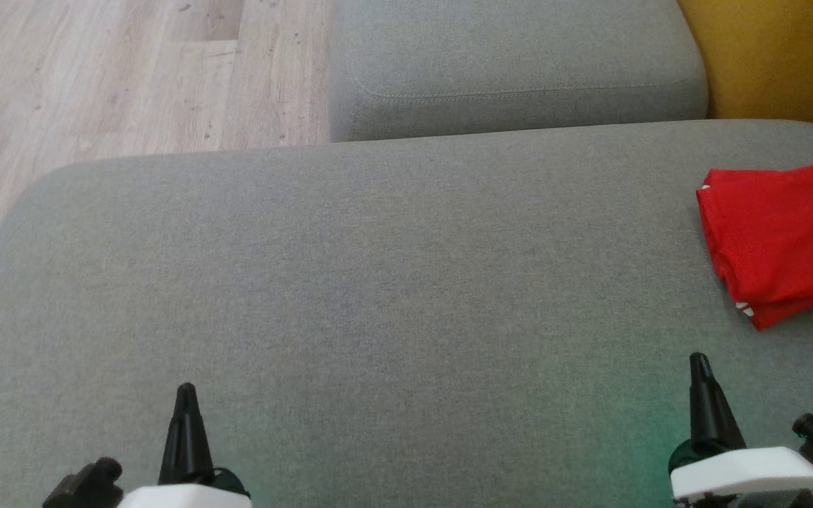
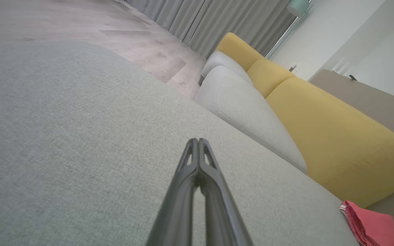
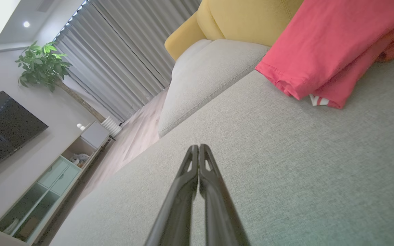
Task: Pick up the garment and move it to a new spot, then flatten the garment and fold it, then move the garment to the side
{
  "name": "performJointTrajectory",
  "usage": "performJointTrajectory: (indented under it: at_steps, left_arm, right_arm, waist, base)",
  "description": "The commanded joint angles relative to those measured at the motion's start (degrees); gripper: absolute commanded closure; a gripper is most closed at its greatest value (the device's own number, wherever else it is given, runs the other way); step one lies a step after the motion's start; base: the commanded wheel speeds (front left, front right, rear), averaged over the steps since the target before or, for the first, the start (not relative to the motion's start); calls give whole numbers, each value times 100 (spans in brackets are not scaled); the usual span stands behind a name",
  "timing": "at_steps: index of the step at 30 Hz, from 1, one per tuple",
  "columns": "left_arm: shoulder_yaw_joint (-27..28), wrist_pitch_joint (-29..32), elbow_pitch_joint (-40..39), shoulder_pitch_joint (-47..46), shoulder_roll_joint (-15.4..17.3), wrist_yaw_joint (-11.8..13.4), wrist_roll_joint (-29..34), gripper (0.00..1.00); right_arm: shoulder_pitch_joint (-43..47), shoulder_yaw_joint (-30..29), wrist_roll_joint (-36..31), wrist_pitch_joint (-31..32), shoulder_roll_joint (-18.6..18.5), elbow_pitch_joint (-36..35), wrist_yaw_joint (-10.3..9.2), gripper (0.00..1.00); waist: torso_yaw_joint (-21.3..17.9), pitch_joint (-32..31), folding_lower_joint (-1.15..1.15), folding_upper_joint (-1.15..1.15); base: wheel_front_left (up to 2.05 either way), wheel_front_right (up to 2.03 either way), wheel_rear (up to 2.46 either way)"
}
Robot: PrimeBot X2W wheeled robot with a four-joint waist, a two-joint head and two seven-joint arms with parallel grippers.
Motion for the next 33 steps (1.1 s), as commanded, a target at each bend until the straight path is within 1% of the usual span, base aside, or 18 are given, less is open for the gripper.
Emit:
performJointTrajectory:
  at_steps: [1, 33]
  left_arm:
    - [159, 37, -134, -293, 71, -53, -154, 100]
    - [580, 527, 183, -742, 95, -364, -2272, 100]
  right_arm:
    - [-306, -2, 167, 25, -104, -163, 16, 100]
    - [-731, -256, 2305, 514, -114, -9, 26, 100]
  waist:
    - [-1, 2, -1, 0]
    - [-50, 77, -1, 0]
  base:
    - [0, 0, 0]
    - [0, 0, 0]
